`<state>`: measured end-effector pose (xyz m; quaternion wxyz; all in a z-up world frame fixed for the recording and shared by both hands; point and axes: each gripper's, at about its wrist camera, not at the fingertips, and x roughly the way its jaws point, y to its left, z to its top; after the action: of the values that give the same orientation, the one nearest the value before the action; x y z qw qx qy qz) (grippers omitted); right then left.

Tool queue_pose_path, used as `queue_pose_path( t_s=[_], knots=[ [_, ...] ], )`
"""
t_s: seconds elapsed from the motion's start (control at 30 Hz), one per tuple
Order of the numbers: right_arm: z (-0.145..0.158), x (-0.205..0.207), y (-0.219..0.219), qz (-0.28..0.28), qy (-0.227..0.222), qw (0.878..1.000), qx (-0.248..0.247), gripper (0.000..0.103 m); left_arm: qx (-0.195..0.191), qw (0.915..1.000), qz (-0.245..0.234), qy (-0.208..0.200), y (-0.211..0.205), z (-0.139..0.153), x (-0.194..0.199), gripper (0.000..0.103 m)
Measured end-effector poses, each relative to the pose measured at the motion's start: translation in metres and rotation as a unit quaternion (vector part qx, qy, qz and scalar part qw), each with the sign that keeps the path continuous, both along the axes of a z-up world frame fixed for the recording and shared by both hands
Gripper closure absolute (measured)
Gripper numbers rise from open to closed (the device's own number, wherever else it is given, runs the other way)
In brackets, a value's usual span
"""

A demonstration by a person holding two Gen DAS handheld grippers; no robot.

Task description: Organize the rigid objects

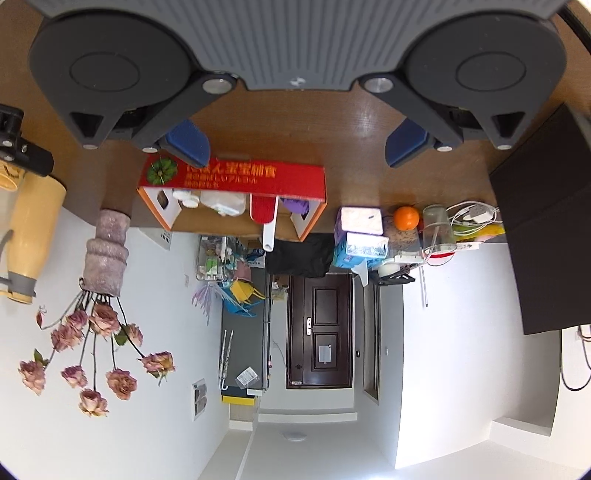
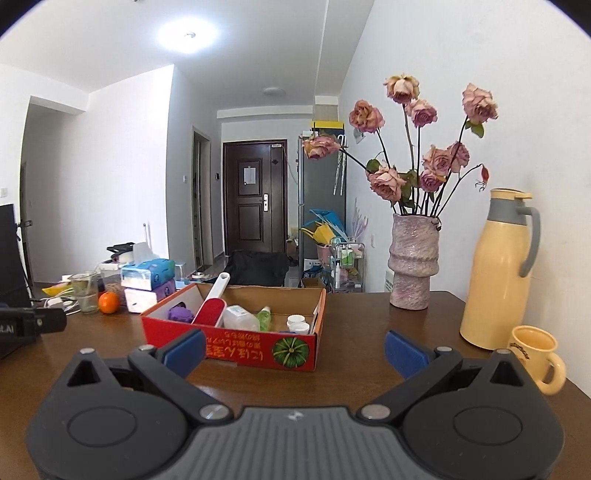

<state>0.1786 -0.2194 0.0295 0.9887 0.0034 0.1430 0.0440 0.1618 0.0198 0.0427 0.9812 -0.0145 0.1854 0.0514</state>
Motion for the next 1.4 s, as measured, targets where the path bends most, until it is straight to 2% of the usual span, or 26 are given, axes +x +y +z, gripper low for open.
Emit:
queue_pose_path(
  t_s=[0.2,0.43,0.8,1.4],
  knots=[
    [0.001,-0.057,0.0,0.006,0.0,1.0,-0.008,0.0,0.002,0.9999,-0.008,0.01,-0.007,-0.01,-0.056,0.0],
    [0.0,-0.093,0.001,0.011,-0.002,1.0,-0.016,0.0,0.004,0.9999,-0.013,0.008,-0.013,-0.011,-0.089,0.0],
    [0.004,-0.114,-0.001,0.01,-0.009,1.0,-0.018,0.0,-0.002,0.9999,-0.016,0.005,-0.014,-0.008,-0.103,0.0],
    [0.001,-0.113,0.002,0.012,0.0,1.0,-0.023,0.0,-0.01,0.9997,-0.013,0.02,-0.009,-0.012,-0.1,0.0]
  ],
)
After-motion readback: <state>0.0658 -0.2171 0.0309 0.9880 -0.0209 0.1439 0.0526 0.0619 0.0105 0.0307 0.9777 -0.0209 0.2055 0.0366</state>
